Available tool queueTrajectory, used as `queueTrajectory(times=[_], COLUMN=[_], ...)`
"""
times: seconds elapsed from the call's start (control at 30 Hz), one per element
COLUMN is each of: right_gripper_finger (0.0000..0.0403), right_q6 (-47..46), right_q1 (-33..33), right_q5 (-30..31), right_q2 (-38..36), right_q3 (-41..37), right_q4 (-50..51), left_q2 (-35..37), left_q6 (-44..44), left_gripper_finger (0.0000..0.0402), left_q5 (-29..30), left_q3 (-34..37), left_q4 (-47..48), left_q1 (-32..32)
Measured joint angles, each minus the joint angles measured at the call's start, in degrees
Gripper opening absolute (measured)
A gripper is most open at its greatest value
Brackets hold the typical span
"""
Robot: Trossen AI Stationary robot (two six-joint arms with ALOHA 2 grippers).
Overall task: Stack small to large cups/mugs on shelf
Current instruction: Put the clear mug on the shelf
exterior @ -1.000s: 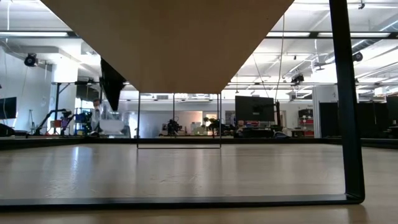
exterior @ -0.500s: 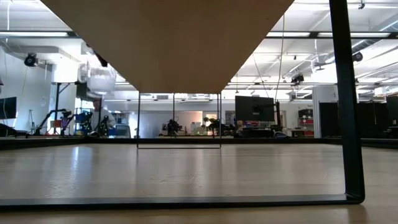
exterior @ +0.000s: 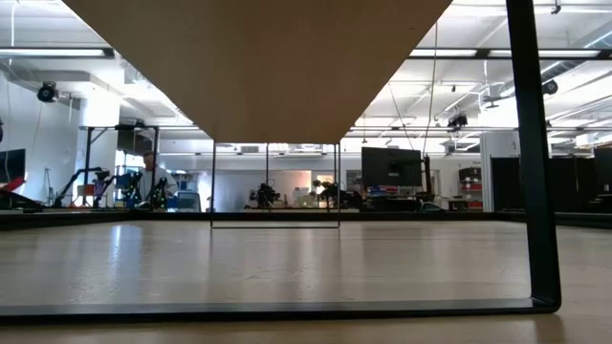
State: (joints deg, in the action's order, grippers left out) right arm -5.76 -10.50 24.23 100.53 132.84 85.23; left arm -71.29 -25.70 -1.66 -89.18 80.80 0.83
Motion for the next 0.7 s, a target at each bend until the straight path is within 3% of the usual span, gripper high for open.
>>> queueTrajectory(times=[0.27,0.7], right_gripper_finger=[0.0009,0.0009], right_q6=[2.3,4.0], right_q1=[2.7,4.3], right_q5=[0.0,0.0], right_q2=[0.0,-0.1], right_q3=[0.0,0.0], right_q4=[-0.1,0.1], left_q2=[-6.6,-24.2], left_q6=[-2.4,-2.5], left_gripper_finger=[0.0,0.0], left_q5=[-0.3,-1.9], left_q3=[-4.2,-17.8], left_q4=[-13.5,-13.0], left_q1=[11.7,17.8])
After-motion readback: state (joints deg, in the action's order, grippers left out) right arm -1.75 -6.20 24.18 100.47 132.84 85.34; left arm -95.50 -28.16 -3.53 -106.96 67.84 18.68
